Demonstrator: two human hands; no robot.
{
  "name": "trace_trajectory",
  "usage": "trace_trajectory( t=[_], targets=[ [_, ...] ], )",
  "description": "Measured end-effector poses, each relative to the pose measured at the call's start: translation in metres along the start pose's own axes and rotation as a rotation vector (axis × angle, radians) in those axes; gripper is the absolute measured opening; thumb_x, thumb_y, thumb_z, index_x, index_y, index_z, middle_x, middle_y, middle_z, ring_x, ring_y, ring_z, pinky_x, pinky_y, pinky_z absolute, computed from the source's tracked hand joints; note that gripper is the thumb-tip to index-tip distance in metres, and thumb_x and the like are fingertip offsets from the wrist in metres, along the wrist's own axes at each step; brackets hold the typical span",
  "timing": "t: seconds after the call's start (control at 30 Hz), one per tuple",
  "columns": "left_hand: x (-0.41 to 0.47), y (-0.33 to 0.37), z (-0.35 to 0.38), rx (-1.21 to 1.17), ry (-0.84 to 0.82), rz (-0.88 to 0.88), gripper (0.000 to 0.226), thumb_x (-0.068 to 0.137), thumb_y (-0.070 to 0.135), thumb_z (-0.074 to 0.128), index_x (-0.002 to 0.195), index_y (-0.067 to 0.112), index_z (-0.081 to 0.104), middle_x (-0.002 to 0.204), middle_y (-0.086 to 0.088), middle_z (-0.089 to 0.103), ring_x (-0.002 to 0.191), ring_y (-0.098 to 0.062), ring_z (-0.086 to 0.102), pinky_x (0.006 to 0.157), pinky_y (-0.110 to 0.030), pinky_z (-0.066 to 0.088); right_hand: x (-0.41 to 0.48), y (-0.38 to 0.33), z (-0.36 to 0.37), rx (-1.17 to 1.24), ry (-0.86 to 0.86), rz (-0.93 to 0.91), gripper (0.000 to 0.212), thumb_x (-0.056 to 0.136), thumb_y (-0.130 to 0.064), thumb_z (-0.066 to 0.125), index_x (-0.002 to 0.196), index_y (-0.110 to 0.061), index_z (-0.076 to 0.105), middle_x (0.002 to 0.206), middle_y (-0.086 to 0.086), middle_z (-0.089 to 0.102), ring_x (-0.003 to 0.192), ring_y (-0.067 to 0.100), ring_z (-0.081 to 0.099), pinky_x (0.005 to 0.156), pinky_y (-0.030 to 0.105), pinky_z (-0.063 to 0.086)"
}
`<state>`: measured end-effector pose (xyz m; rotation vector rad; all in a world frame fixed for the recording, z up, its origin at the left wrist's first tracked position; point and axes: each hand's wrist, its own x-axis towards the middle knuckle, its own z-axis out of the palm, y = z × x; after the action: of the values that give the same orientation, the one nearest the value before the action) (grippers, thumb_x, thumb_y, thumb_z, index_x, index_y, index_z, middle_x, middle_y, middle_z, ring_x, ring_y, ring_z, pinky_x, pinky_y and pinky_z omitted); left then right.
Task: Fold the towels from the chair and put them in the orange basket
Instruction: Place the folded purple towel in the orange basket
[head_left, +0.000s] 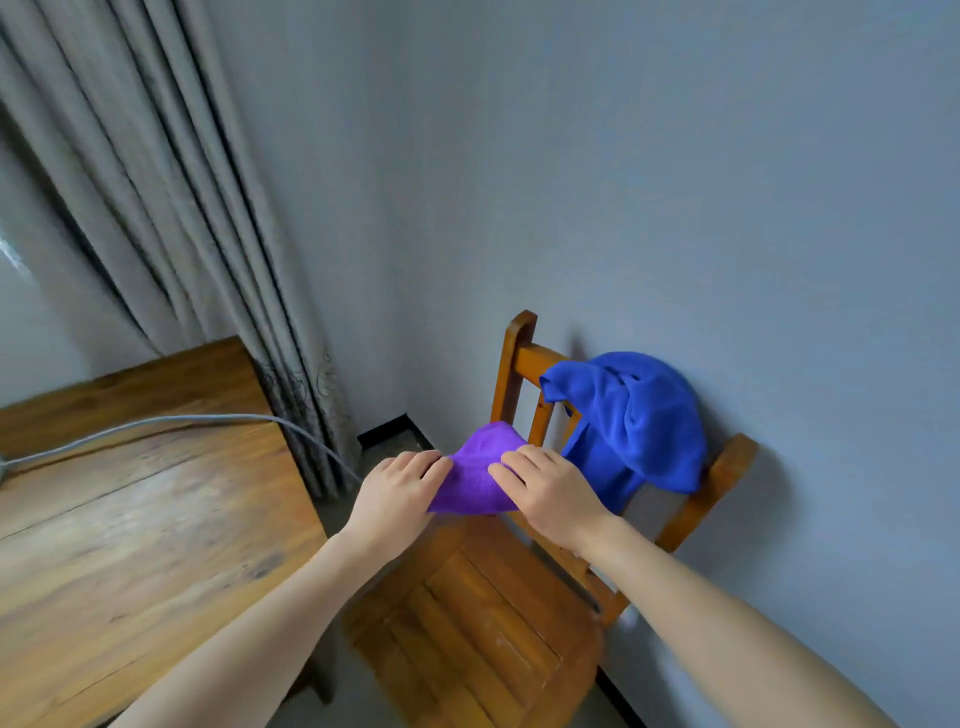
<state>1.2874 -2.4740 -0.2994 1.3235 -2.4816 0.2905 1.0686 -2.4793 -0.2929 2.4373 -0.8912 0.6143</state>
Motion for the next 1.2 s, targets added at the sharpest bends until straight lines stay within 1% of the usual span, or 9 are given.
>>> trace_trajectory(
  t=[0.1,0.27,0.4,0.53,0.7,0.97,1.07,1.13,1.2],
  targets=[
    [-0.006,0.020,-0.019,0.079,0.064,-0.060,0.084,0.032,0.031,0.094,0.103,0.019,0.050,0.092,-0.002,0.073,0.074,-0.021,0.070,0.059,-0.026,0.056,0.002,0.009,-0.018,0.013,0.051,-0.103,0.016,0.081,-0.009,0.054,0.092,-0.009,0.065,0.080,0.006,0.068,0.073,0.019,0.065,0.065,0.025,0.055],
    [-0.048,0.060,-0.038,0.147,0.087,-0.216,0.077,0.036,0.028,0.094,0.102,0.017,0.056,0.092,-0.004,0.073,0.076,-0.021,0.071,0.058,-0.027,0.057,-0.002,-0.002,-0.031,0.094,0.069,-0.242,0.019,0.071,-0.011,0.074,0.089,-0.009,0.069,0.080,0.007,0.069,0.071,0.020,0.066,0.061,0.027,0.058],
    [-0.119,0.087,-0.060,0.195,0.100,-0.434,0.080,0.034,0.018,0.089,0.102,0.018,0.047,0.089,-0.001,0.071,0.072,-0.020,0.069,0.054,-0.024,0.055,0.013,-0.047,-0.035,0.224,0.147,-0.426,0.019,0.077,-0.004,0.052,0.085,-0.009,0.068,0.075,0.006,0.065,0.067,0.023,0.061,0.058,0.030,0.053],
    [-0.221,0.117,-0.108,0.314,0.089,-0.721,0.082,0.024,0.019,0.086,0.096,0.018,0.046,0.080,0.001,0.070,0.063,-0.019,0.067,0.051,-0.019,0.051,0.042,-0.144,-0.048,0.406,0.191,-0.672,0.017,0.073,-0.003,0.048,0.080,-0.011,0.062,0.068,0.004,0.057,0.059,0.023,0.055,0.053,0.029,0.049],
    [-0.333,0.162,-0.157,0.429,0.092,-1.008,0.074,0.027,0.012,0.084,0.095,0.016,0.055,0.078,-0.002,0.070,0.060,-0.021,0.066,0.050,-0.023,0.053,0.060,-0.261,-0.085,0.565,0.209,-0.929,0.030,0.063,-0.012,0.070,0.088,-0.015,0.053,0.076,0.001,0.062,0.064,0.021,0.059,0.056,0.024,0.050],
    [-0.508,0.253,-0.229,0.552,0.096,-1.386,0.084,0.018,0.015,0.082,0.095,0.020,0.049,0.079,0.002,0.069,0.061,-0.019,0.065,0.050,-0.019,0.050,0.050,-0.465,-0.169,0.714,0.371,-1.299,0.017,0.074,-0.015,0.060,0.090,-0.015,0.059,0.084,0.000,0.063,0.070,0.018,0.058,0.060,0.027,0.051],
    [-0.568,0.280,-0.256,0.694,0.077,-1.432,0.059,0.038,0.014,0.075,0.094,0.016,0.055,0.081,0.000,0.069,0.064,-0.020,0.065,0.049,-0.021,0.049,0.039,-0.533,-0.200,0.751,0.372,-1.353,0.031,0.067,-0.023,0.075,0.094,-0.016,0.062,0.089,-0.001,0.065,0.074,0.017,0.061,0.062,0.026,0.053],
    [-0.599,0.295,-0.268,0.822,0.075,-1.471,0.036,0.061,0.010,0.052,0.096,0.015,0.049,0.082,-0.004,0.069,0.066,-0.022,0.065,0.049,-0.023,0.049,0.031,-0.573,-0.220,0.798,0.372,-1.352,0.029,0.064,-0.019,0.072,0.092,-0.015,0.064,0.086,-0.001,0.065,0.070,0.018,0.060,0.058,0.027,0.052],
    [-0.622,0.309,-0.271,0.911,0.090,-1.514,0.032,0.067,0.009,0.039,0.098,0.014,0.047,0.082,-0.008,0.068,0.065,-0.024,0.064,0.049,-0.025,0.050,0.022,-0.602,-0.234,0.845,0.344,-1.370,0.027,0.062,-0.017,0.067,0.090,-0.014,0.065,0.081,0.000,0.064,0.065,0.019,0.060,0.051,0.026,0.050]
  ],
)
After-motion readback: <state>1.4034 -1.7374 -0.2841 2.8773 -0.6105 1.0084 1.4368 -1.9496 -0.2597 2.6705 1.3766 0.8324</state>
